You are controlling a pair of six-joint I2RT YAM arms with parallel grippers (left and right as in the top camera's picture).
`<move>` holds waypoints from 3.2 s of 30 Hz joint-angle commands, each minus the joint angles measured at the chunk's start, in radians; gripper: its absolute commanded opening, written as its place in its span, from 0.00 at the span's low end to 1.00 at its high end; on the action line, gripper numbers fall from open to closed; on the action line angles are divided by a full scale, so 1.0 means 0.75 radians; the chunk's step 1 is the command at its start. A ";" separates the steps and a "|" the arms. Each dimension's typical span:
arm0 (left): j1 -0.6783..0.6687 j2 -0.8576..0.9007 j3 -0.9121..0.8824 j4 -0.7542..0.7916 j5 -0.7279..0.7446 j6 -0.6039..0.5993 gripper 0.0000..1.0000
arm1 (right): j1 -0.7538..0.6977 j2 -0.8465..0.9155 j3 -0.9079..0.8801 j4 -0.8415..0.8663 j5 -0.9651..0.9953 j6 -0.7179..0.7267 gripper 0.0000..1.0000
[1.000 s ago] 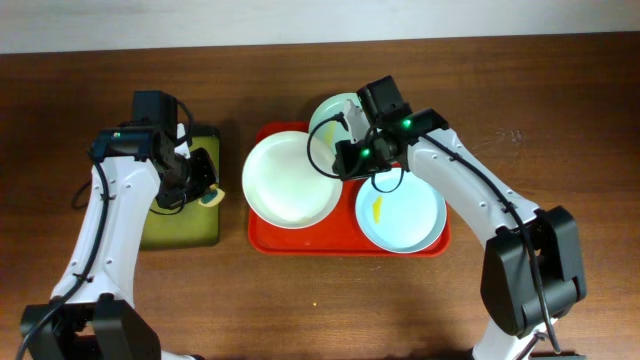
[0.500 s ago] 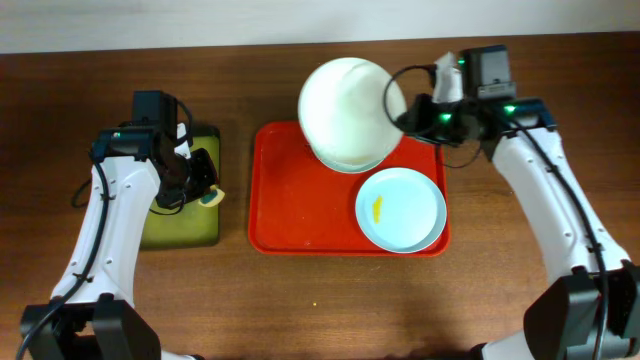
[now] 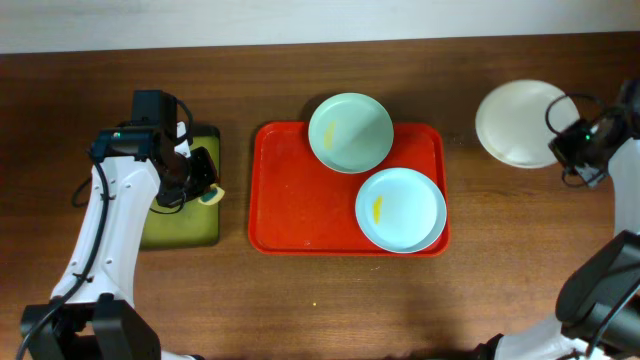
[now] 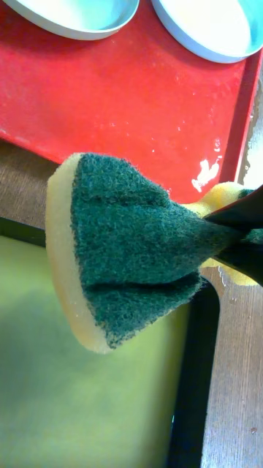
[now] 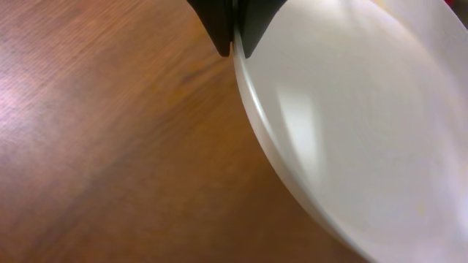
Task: Clean dirty plates on tray and stack at the side
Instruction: 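Place the white plate on the table right of the red tray, then grasp the back pale-green plate with the right gripper and pull it forward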
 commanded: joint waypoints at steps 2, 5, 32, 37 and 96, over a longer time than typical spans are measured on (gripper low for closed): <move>0.006 -0.019 0.020 0.005 -0.010 0.022 0.00 | -0.004 0.081 -0.064 0.032 0.055 0.011 0.04; 0.006 -0.019 0.020 0.007 -0.011 0.021 0.00 | -0.004 0.088 -0.064 0.023 0.054 -0.004 0.12; 0.006 -0.019 0.020 0.005 -0.010 0.022 0.00 | 0.944 -0.225 0.022 -0.085 -0.199 -0.457 0.99; 0.006 -0.019 0.020 0.006 -0.010 0.022 0.00 | 1.083 -0.031 0.022 -0.049 -0.199 -0.490 0.99; -0.001 -0.019 0.020 0.026 -0.011 0.023 0.00 | 1.377 0.427 0.017 0.202 -0.335 -0.546 0.04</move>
